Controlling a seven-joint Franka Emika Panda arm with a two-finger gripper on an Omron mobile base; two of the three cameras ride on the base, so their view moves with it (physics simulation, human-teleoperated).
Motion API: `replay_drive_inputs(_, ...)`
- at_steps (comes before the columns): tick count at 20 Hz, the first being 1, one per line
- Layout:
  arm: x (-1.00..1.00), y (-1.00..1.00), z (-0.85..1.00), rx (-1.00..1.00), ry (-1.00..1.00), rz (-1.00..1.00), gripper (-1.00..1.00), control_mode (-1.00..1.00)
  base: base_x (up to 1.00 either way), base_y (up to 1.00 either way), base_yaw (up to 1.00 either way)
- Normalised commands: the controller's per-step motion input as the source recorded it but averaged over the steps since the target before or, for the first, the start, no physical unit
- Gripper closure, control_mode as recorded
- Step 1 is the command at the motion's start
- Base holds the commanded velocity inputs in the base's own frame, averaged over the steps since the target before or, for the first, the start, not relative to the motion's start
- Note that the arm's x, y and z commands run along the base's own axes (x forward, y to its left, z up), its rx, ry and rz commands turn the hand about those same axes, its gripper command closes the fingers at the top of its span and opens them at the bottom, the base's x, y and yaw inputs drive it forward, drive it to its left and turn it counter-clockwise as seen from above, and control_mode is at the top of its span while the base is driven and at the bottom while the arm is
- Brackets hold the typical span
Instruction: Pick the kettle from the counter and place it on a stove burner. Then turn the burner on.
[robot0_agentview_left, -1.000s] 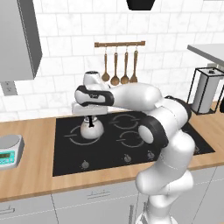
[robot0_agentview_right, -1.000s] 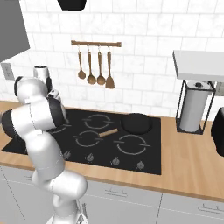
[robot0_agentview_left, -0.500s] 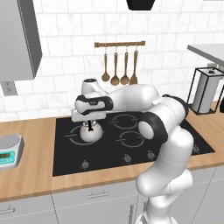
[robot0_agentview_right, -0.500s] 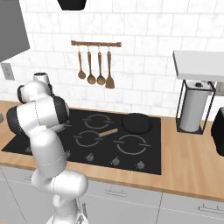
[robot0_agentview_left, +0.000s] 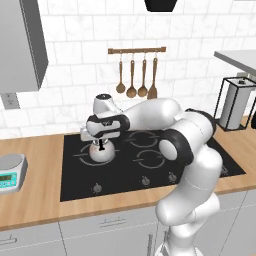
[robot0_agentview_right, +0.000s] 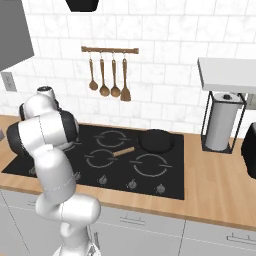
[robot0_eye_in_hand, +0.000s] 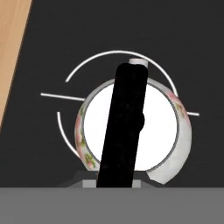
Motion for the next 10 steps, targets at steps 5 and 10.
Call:
replay_drive_inputs(5,0.16,0.13,0.0,0.0,0.0,0.0,1.0,-1.0,0.0,0.0,0.0)
replay_drive_inputs(10,0.15,0.18,0.0,0.0,0.0,0.0,1.0,-1.0,0.0,0.0,0.0)
